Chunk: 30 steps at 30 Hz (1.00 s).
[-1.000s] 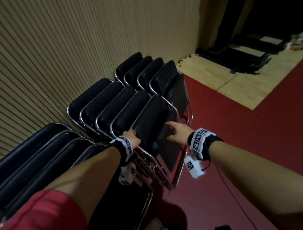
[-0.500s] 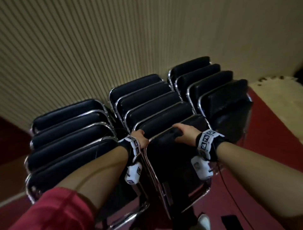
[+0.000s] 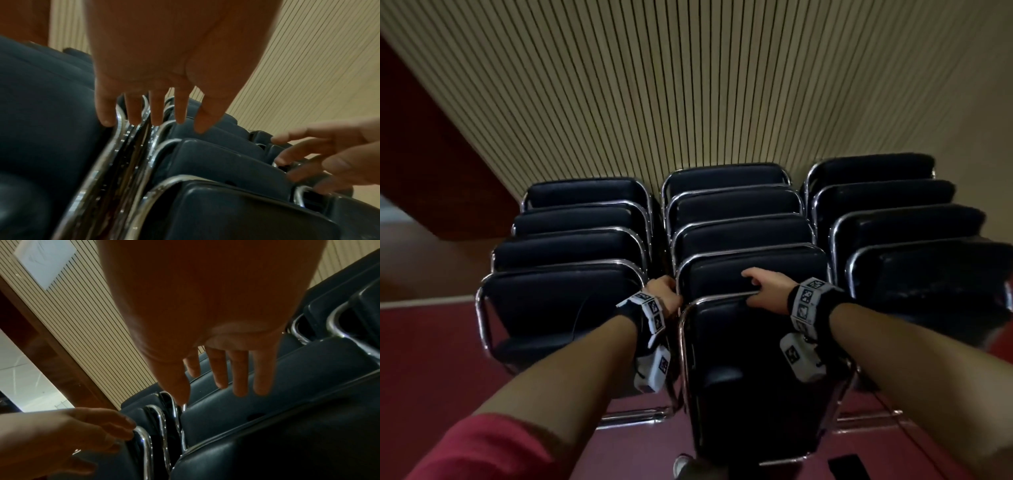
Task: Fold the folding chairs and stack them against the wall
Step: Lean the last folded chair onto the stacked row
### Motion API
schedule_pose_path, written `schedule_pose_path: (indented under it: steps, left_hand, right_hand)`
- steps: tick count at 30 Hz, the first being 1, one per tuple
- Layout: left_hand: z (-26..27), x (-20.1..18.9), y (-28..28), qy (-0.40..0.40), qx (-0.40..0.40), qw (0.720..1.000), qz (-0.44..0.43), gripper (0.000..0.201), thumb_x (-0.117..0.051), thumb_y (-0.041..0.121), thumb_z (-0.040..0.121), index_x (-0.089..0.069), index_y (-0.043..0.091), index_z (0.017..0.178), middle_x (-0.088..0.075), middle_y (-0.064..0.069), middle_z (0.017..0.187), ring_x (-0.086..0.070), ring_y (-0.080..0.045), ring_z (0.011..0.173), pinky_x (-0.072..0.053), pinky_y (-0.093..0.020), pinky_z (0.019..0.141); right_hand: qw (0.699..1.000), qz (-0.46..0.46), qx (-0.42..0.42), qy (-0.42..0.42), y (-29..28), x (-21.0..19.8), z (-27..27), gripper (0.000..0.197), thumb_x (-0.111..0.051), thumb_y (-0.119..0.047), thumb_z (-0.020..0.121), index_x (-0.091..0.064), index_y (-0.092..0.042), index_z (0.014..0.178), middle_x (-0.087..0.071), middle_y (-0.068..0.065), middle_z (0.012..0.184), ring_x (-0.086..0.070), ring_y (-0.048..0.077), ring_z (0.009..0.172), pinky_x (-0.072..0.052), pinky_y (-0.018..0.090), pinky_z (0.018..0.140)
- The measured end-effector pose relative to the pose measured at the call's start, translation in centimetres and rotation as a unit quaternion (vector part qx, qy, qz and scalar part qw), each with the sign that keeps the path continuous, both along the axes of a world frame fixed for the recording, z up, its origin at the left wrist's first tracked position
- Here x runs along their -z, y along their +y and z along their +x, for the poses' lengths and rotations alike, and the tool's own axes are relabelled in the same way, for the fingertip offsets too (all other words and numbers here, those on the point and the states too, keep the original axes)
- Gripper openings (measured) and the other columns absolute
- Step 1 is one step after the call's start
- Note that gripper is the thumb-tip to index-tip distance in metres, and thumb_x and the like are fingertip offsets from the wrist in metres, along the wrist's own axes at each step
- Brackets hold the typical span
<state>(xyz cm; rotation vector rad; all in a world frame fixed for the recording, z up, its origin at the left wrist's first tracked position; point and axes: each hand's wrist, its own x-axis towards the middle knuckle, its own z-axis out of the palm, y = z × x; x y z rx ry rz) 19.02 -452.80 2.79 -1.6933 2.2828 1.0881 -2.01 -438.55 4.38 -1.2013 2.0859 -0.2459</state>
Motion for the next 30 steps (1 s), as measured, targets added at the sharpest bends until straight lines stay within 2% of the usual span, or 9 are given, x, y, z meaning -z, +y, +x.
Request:
schedule_pose_path:
  steps: [4, 8, 12, 17, 19, 21, 23, 27, 30]
  left_hand:
    - [-3.1, 1.3, -0.7, 0.011, 0.033, 0.999, 0.027, 0.05, -0.067, 0.023, 0.08, -0.062, 0.023, 0.13, -0.068, -0.005, 0.12, -0.066, -0.025, 0.107, -0.053, -0.036, 0.097]
    - [-5.1, 1.7, -1.3, 0.01, 0.034, 0.998, 0.048, 0.05, -0.068, 0.024, 0.08, -0.061, 0.027, 0.13, -0.067, -0.005, 0.119, -0.066, -0.025, 0.107, -0.053, -0.035, 0.098]
    - [-5.9, 2.2, -2.6, 0.01, 0.012, 0.999, 0.043, 0.046, -0.068, 0.024, 0.08, -0.062, 0.027, 0.126, -0.068, -0.003, 0.116, -0.065, -0.023, 0.104, -0.053, -0.033, 0.096]
    - [-5.0, 1.7, -2.8, -0.028, -0.037, 0.999, 0.025, 0.029, -0.064, 0.032, 0.08, -0.065, 0.023, 0.107, -0.07, 0.0, 0.103, -0.065, -0.02, 0.094, -0.054, -0.033, 0.091]
    - [-4.6, 1.8, -3.3, -0.036, -0.057, 0.997, 0.025, 0.019, -0.062, 0.028, 0.085, -0.065, 0.021, 0.103, -0.068, -0.001, 0.1, -0.063, -0.02, 0.092, -0.052, -0.031, 0.087]
    - [-4.6, 1.8, -4.2, -0.032, -0.077, 0.996, 0.021, 0.02, -0.062, 0.019, 0.087, -0.064, 0.017, 0.107, -0.067, -0.003, 0.103, -0.062, -0.021, 0.092, -0.05, -0.029, 0.082]
    - [-4.8, 2.0, -5.3, -0.023, -0.088, 0.996, 0.01, 0.03, -0.063, 0.015, 0.086, -0.065, 0.013, 0.115, -0.068, -0.006, 0.108, -0.063, -0.023, 0.097, -0.051, -0.029, 0.083]
    - [-5.8, 2.4, -8.9, -0.012, -0.081, 0.997, 0.004, 0.042, -0.067, 0.017, 0.082, -0.064, 0.014, 0.124, -0.069, -0.007, 0.116, -0.065, -0.025, 0.104, -0.053, -0.033, 0.092]
    - [-7.7, 2.7, -13.1, -0.003, -0.039, 0.999, 0.001, 0.039, -0.07, 0.024, 0.082, -0.064, 0.017, 0.12, -0.067, -0.001, 0.11, -0.064, -0.021, 0.101, -0.051, -0.031, 0.093]
  right_hand:
    - [1.0, 0.01, 0.025, -0.013, 0.4, -0.2, -2.3, 0.069, -0.07, -0.024, 0.087, -0.039, -0.028, 0.148, -0.05, 0.006, 0.143, -0.056, 0.018, 0.115, -0.042, 0.021, 0.09]
    - [0.999, -0.002, 0.033, 0.006, -0.2, 0.1, -4.9, 0.07, -0.073, -0.025, 0.085, -0.042, -0.026, 0.147, -0.054, 0.005, 0.14, -0.054, 0.014, 0.109, -0.039, 0.021, 0.093]
    - [1.0, 0.001, 0.013, 0.002, -1.4, 0.6, -6.9, 0.067, -0.073, -0.024, 0.085, -0.044, -0.025, 0.146, -0.055, 0.005, 0.137, -0.056, 0.019, 0.12, -0.038, 0.021, 0.094]
    - [0.999, -0.011, -0.041, -0.009, -4.0, 1.0, -9.9, 0.067, -0.072, -0.022, 0.086, -0.043, -0.02, 0.146, -0.055, 0.007, 0.136, -0.055, 0.022, 0.121, -0.038, 0.021, 0.094]
    - [0.999, -0.008, -0.049, -0.015, -4.9, 1.3, -10.7, 0.066, -0.071, -0.023, 0.086, -0.043, -0.022, 0.146, -0.055, 0.007, 0.138, -0.054, 0.022, 0.122, -0.038, 0.022, 0.097]
    - [0.998, 0.0, -0.058, -0.014, -5.6, 1.6, -11.2, 0.067, -0.069, -0.023, 0.086, -0.042, -0.022, 0.147, -0.052, 0.007, 0.142, -0.052, 0.022, 0.125, -0.039, 0.024, 0.1]
    - [0.998, 0.004, -0.059, -0.016, -6.5, 1.8, -11.2, 0.068, -0.069, -0.023, 0.087, -0.04, -0.022, 0.149, -0.05, 0.007, 0.144, -0.052, 0.023, 0.127, -0.039, 0.026, 0.101]
    - [0.998, -0.003, -0.057, -0.005, -8.7, 2.1, -10.7, 0.068, -0.07, -0.023, 0.087, -0.041, -0.019, 0.148, -0.046, 0.009, 0.147, -0.049, 0.024, 0.131, -0.038, 0.028, 0.105]
    - [0.999, -0.019, -0.048, 0.014, -10.9, 2.4, -10.0, 0.068, -0.07, -0.023, 0.087, -0.041, -0.017, 0.148, -0.042, 0.009, 0.15, -0.045, 0.025, 0.135, -0.034, 0.029, 0.11]
